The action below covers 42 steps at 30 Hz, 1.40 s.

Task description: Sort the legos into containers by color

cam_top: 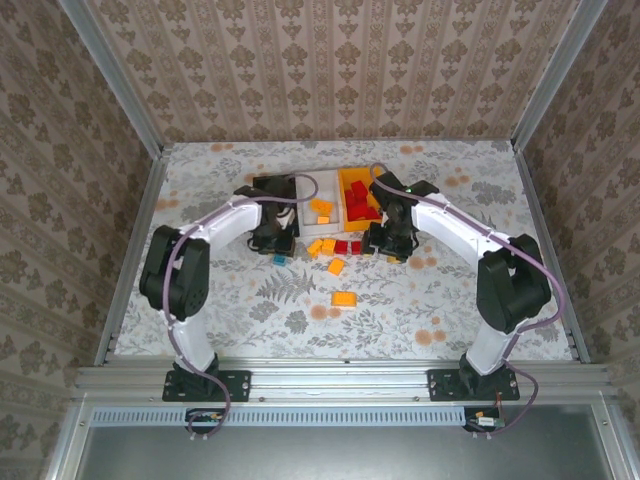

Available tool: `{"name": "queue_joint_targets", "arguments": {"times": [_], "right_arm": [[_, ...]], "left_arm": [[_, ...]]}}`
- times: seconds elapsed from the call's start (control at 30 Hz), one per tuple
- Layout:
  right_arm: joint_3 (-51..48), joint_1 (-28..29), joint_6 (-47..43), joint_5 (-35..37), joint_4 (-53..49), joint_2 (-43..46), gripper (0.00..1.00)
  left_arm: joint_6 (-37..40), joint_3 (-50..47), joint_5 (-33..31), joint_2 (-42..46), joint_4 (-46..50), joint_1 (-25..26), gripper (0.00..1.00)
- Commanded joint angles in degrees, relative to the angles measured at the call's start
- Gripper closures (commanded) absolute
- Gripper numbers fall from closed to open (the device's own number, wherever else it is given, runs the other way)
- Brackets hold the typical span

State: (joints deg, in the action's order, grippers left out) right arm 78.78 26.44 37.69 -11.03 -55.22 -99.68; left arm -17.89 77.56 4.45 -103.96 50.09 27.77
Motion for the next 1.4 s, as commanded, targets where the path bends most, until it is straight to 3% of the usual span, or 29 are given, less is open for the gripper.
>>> {"name": "queue_joint_targets", "arguments": {"times": [0.0, 0.3, 0.43, 0.53, 0.73, 0.9, 1.17, 1.23, 1.37], "right_arm": [[-0.91, 0.59, 1.24, -0.4, 1.02, 2.17, 0.43], [-3.53, 3.19, 3.14, 0.15, 0.82, 4.63, 0.43], [-5.28, 6.84, 3.78, -0.91, 1.49, 4.77, 0.42], [-3.12, 10.12, 1.12, -0.74, -1.64, 2.07, 0.42], [3.01, 17.09, -4.55, 2.43, -7.1, -5.63, 0.38], [7.44, 20.74, -7.37, 4.61, -9.39, -11.68, 0.35], [10.12, 21.21, -6.85, 6.28, -10.35, -16.63, 0.19], [10.88, 21.27, -6.6, 6.19, -10.47, -17.8, 0.17], [12.17, 21.26, -6.16, 5.78, -10.68, -20.15, 0.17]], "left_arm": [[1.78, 5.18, -0.42, 2.42, 3.34, -3.25, 0.65], [3.24, 27.22, 1.77, -11.39, 6.96, -9.93, 0.59], [3.3, 37.62, 2.19, -18.75, 9.3, -10.62, 0.51], [2.94, 41.91, 2.21, -21.57, 10.5, -10.83, 0.38], [2.89, 37.46, 2.54, -17.68, 9.18, -11.16, 0.27], [3.25, 27.23, 2.71, -8.63, 6.52, -11.68, 0.2], [2.8, 8.59, 2.7, 6.32, 3.15, -12.15, 0.06], [2.59, 5.55, 2.58, 8.75, 2.74, -12.39, 0.01], [2.99, 2.45, 2.39, 11.28, 2.97, -12.74, 0.0]]}}
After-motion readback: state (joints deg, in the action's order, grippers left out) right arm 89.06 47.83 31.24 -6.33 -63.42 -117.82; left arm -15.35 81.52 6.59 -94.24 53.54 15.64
